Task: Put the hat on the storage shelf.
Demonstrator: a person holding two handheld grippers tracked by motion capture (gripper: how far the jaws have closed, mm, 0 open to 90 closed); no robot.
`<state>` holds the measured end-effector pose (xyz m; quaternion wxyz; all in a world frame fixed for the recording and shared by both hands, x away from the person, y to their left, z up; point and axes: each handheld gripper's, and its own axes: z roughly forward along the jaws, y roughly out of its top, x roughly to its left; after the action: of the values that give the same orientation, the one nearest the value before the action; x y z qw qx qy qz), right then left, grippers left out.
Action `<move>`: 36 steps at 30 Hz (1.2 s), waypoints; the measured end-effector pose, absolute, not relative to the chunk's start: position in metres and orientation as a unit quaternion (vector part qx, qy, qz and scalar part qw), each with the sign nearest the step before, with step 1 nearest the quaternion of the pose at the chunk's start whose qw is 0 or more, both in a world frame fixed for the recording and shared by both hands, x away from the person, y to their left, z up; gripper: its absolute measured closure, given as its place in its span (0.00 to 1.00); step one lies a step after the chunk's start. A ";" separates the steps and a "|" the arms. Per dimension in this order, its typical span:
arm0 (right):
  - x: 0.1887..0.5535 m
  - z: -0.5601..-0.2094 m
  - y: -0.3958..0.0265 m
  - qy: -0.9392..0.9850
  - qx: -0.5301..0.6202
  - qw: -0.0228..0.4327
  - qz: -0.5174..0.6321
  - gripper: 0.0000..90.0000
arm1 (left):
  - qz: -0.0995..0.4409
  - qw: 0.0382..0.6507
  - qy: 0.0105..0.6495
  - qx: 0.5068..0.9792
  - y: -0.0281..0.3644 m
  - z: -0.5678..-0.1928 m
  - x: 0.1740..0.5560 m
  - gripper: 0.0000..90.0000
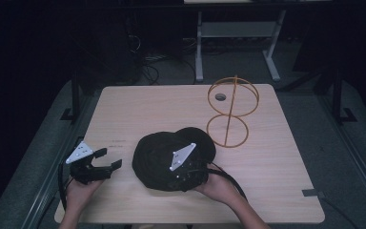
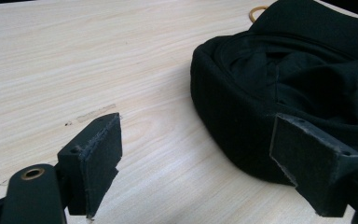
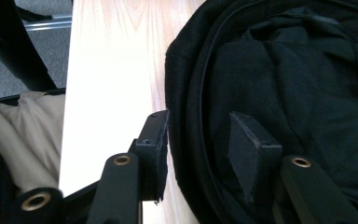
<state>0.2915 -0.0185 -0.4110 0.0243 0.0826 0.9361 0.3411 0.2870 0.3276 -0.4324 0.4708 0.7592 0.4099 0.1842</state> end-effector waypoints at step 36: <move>0.287 -0.413 0.011 0.944 0.059 0.039 0.323 0.86 | 0.177 0.479 0.408 0.757 0.327 -0.432 0.287 0.18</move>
<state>0.2868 0.0114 -0.4134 0.0386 0.0591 0.9436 0.3234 0.2872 0.3266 -0.4318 0.4791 0.7569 0.4079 0.1767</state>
